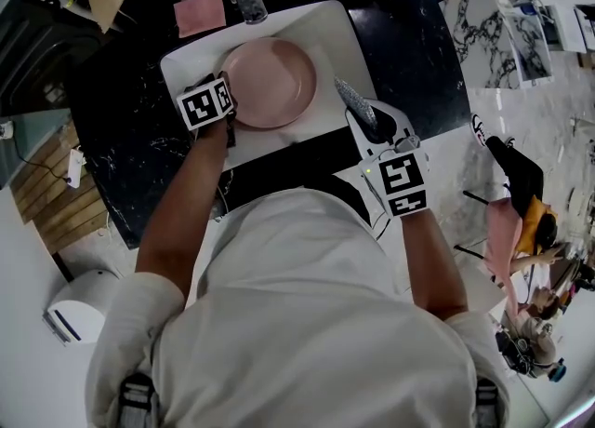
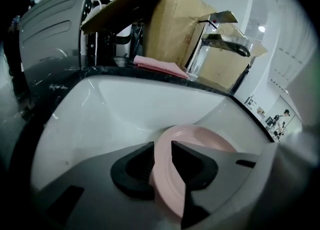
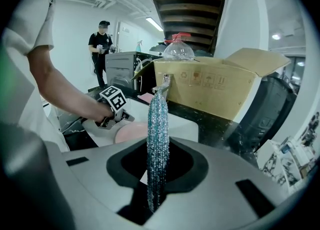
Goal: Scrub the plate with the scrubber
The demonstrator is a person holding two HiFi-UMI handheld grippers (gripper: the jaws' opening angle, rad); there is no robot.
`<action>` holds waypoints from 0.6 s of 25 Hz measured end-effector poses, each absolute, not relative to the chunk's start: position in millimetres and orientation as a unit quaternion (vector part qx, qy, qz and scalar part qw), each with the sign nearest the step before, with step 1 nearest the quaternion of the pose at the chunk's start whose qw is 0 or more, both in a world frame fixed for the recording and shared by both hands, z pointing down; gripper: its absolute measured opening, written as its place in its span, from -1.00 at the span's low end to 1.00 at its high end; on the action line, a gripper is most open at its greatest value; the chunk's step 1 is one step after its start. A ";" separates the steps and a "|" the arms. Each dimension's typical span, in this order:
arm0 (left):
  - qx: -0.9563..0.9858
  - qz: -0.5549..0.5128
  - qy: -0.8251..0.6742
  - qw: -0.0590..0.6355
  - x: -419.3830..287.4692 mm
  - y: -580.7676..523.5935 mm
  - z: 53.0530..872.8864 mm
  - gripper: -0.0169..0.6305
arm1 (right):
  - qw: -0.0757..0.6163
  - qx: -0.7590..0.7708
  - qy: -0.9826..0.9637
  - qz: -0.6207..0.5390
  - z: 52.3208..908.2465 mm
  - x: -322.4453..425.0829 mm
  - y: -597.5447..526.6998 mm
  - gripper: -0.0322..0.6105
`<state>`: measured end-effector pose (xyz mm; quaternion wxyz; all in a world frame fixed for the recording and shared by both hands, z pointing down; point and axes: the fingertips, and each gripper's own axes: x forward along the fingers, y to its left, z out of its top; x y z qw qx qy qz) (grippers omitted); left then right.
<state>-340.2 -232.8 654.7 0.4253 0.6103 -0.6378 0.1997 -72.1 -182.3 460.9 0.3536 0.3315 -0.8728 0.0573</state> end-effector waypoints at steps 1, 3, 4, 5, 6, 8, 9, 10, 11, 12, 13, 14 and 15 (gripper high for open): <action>0.615 0.195 -0.637 0.423 -340.4 -232.7 650.6 -0.62 | 0.353 0.332 -0.873 0.057 460.8 -74.5 -180.9 -0.67; 0.628 0.186 -0.632 0.415 -338.2 -231.7 639.4 -0.61 | 0.349 0.331 -0.875 0.058 460.1 -78.5 -178.5 -0.66; 0.637 0.182 -0.628 0.409 -335.8 -230.9 632.4 -0.61 | 0.345 0.331 -0.876 0.060 459.8 -80.0 -177.6 -0.66; 0.647 0.177 -0.623 0.401 -333.0 -230.1 624.4 -0.60 | 0.341 0.331 -0.878 0.062 459.5 -81.3 -176.9 -0.66; 0.658 0.173 -0.619 0.393 -329.9 -229.2 615.4 -0.59 | 0.337 0.331 -0.879 0.064 459.0 -82.6 -176.2 -0.66; 0.678 0.165 -0.611 0.373 -323.7 -224.7 595.2 -0.58 | 0.329 0.327 -0.884 0.063 457.4 -85.1 -173.3 -0.66; 0.687 0.163 -0.609 0.362 -320.5 -220.7 584.5 -0.58 | 0.325 0.325 -0.886 0.063 456.2 -85.9 -171.0 -0.66; 0.696 0.160 -0.607 0.350 -317.0 -215.9 573.9 -0.58 | 0.320 0.322 -0.889 0.063 454.5 -86.2 -168.6 -0.66; 0.704 0.157 -0.604 0.338 -313.3 -210.7 563.2 -0.58 | 0.315 0.318 -0.892 0.062 452.5 -86.1 -166.5 -0.66; 0.713 0.154 -0.602 0.327 -309.3 -205.4 552.6 -0.58 | 0.309 0.315 -0.895 0.062 450.1 -85.6 -164.6 -0.66; 0.720 0.151 -0.599 0.315 -305.3 -200.1 541.8 -0.58 | 0.303 0.310 -0.899 0.061 447.6 -84.8 -162.8 -0.66; 0.728 0.148 -0.598 0.303 -301.1 -194.5 530.7 -0.58 | 0.297 0.306 -0.903 0.060 444.7 -83.8 -161.3 -0.66; 0.735 0.145 -0.596 0.291 -296.2 -188.3 519.5 -0.58 | 0.289 0.302 -0.906 0.059 441.4 -82.3 -159.6 -0.66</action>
